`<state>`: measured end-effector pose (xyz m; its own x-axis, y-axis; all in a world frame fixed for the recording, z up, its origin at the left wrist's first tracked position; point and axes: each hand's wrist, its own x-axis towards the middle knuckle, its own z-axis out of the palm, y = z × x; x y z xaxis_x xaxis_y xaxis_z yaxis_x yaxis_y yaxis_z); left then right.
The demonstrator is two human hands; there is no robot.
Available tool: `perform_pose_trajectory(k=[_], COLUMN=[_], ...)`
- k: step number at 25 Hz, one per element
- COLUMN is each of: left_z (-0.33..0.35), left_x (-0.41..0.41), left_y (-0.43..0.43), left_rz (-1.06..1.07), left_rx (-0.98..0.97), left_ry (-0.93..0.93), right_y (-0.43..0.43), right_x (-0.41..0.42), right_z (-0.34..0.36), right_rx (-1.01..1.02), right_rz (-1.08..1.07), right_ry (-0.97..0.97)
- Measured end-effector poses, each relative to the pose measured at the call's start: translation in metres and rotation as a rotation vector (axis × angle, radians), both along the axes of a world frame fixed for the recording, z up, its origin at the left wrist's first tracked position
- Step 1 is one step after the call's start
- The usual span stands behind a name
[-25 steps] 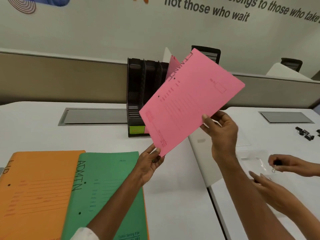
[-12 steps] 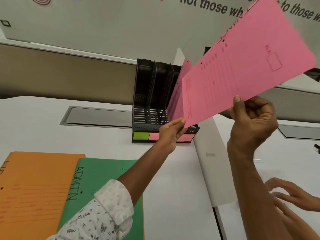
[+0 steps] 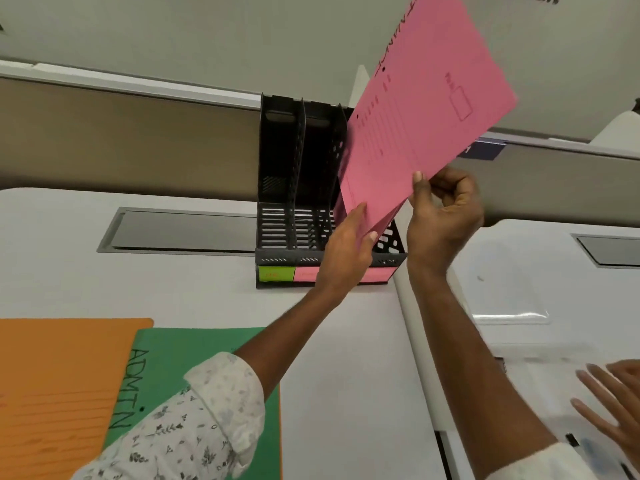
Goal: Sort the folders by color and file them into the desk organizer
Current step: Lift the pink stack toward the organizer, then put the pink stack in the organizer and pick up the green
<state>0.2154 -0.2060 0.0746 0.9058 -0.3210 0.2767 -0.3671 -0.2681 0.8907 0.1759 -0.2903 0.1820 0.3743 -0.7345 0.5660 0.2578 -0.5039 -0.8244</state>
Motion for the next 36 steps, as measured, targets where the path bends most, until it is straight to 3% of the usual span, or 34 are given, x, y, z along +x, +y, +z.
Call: perform_pose_trajectory(k=[6, 11, 18, 25, 30, 36], left_z=[-0.018, -0.027, -0.023, -0.007, -0.036, -0.103], left_x=[0.015, 0.023, 0.021, 0.018, -0.059, -0.227], left_y=[-0.004, -0.002, 0.008, 0.05, 0.12, 0.225], left_rz=[-0.09, -0.085, -0.106, -0.044, 0.11, 0.288], left_rx=[0.089, 0.09, 0.035, 0.095, 0.169, 0.327], left_ry=[-0.054, -0.027, -0.088, -0.129, -0.009, 0.199], right_y=[0.001, -0.019, -0.015, -0.006, 0.013, 0.077], right_x=[0.015, 0.012, 0.016, -0.004, -0.074, -0.182], right_z=[-0.058, -0.075, -0.08, -0.082, -0.122, -0.187], right_rx=[-0.068, 0.006, -0.116, -0.009, 0.037, 0.098], right_rz=[0.089, 0.043, 0.499, 0.611, 0.55, 0.72], right_ry=[0.206, 0.156, 0.38, 0.432, 0.557, 0.732])
